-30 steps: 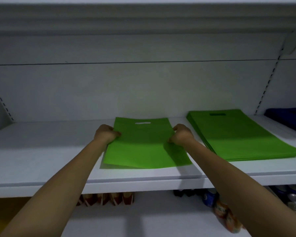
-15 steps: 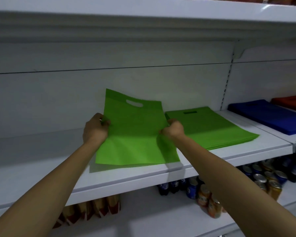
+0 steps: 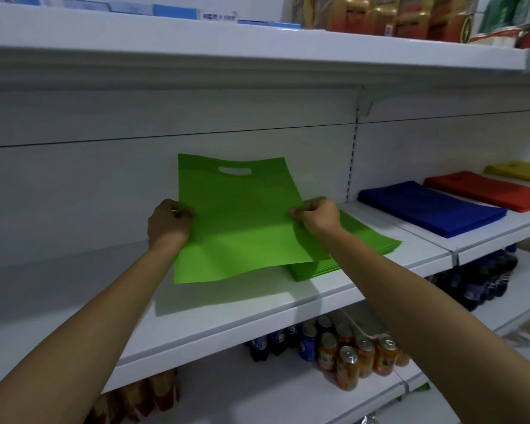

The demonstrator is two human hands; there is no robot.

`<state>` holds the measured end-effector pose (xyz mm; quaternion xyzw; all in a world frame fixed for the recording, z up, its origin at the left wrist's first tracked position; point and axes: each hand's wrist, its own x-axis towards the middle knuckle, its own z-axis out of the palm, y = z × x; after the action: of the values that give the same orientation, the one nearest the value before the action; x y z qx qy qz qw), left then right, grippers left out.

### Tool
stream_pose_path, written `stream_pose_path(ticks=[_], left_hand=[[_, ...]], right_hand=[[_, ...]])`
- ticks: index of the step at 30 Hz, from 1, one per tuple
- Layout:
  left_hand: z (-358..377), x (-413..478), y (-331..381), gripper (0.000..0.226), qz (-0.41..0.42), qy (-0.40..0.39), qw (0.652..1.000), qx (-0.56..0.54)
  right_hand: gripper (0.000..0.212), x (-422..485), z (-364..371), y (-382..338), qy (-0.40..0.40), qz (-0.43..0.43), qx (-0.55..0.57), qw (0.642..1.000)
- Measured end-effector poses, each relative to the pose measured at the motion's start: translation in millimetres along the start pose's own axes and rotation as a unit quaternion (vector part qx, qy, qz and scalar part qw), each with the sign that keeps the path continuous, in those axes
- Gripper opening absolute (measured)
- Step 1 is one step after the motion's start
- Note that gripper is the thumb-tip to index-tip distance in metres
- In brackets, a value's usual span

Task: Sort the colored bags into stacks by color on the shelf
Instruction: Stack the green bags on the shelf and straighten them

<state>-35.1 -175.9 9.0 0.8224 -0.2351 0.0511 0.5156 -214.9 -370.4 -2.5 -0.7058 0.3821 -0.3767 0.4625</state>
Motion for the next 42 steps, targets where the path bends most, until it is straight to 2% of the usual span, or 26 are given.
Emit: stream_pose_path(ticks=[5, 11, 17, 23, 32, 42], left_hand=[[41.5, -4.4, 28.9, 0.027, 0.009, -0.022, 1.000, -0.008], [93.4, -8.5, 59.7, 0.026, 0.016, -0.033, 0.999, -0.021], [133.3, -18.0, 71.8, 0.028, 0.015, -0.023, 0.999, -0.015], [147.5, -19.3, 68.9, 0.029, -0.004, -0.006, 1.000, -0.006], [166.6, -28.9, 40.4, 0.026, -0.074, -0.020, 0.997, 0.003], [194.2, -35.1, 26.6, 0.020, -0.106, -0.023, 0.994, 0.002]], right_hand=[[0.027, 17.7, -47.1, 10.1, -0.001, 0.003, 0.002, 1.000], [0.026, 47.3, -96.4, 29.0, 0.040, -0.017, -0.026, 0.999], [0.018, 77.7, -128.5, 49.4, 0.027, -0.028, -0.063, 0.997], [0.027, 107.3, -132.8, 68.5, -0.013, -0.032, -0.097, 0.995], [0.017, 132.0, -127.3, 107.8, -0.058, -0.037, -0.161, 0.985], [0.015, 143.8, -124.7, 130.4, -0.067, -0.034, -0.237, 0.969]])
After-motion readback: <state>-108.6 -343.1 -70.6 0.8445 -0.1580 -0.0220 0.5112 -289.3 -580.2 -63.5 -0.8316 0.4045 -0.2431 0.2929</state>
